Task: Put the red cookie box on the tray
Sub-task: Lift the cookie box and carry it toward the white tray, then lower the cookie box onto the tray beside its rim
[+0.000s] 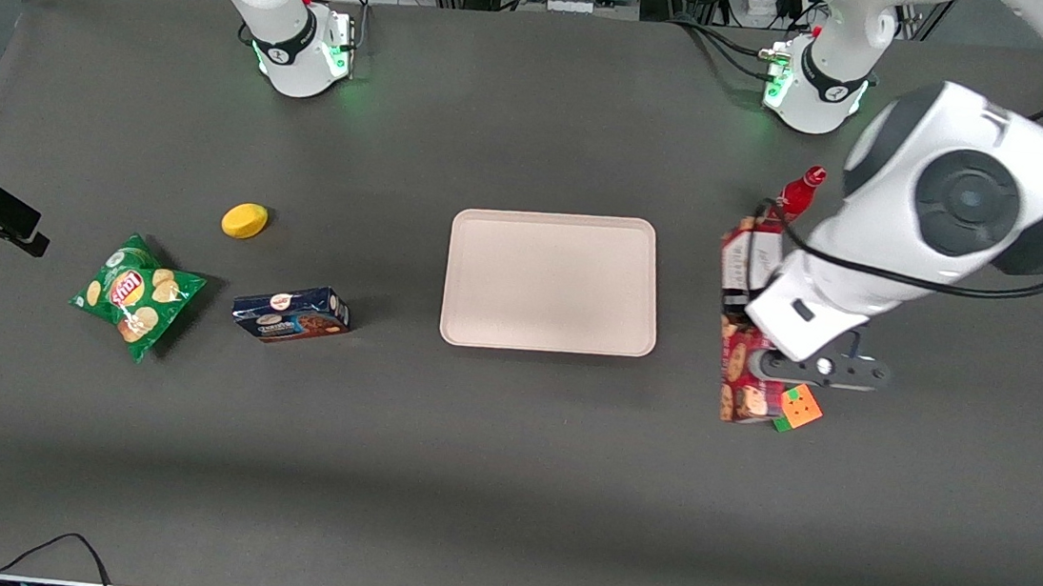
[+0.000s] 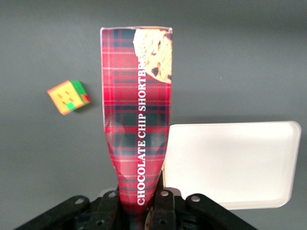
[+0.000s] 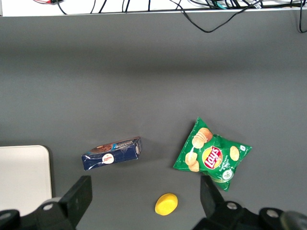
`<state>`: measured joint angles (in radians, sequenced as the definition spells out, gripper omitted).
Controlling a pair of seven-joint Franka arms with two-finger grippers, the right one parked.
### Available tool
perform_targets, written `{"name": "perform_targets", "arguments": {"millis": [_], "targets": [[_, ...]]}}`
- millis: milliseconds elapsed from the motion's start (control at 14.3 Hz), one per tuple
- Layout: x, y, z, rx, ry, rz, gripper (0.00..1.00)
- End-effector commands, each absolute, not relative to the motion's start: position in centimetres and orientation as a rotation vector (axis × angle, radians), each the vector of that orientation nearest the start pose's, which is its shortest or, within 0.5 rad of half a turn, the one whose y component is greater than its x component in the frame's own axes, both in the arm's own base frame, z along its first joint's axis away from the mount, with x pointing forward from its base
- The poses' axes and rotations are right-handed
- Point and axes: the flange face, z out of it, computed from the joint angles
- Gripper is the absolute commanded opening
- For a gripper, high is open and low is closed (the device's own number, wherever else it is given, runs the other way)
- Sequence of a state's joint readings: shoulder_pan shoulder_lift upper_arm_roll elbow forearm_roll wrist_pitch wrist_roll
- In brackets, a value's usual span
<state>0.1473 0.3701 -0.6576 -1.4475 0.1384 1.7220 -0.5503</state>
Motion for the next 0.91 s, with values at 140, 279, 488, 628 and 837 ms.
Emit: {"name": "perform_targets", "arguments": {"millis": [140, 279, 488, 628, 837], "targets": [[53.5, -33.3, 44.1, -3.205, -0.308, 0.014, 0.09], [51.0, -34.8, 41.6, -3.199, -0.236, -0.032, 0.09], [48.3, -36.3, 38.1, -3.176, -0.133, -0.095, 0.1], [46.4, -37.5, 36.1, -3.183, -0.136, -0.118, 0.1], [43.2, -38.8, 31.7, -3.188, -0.127, -0.152, 0.11]]}}
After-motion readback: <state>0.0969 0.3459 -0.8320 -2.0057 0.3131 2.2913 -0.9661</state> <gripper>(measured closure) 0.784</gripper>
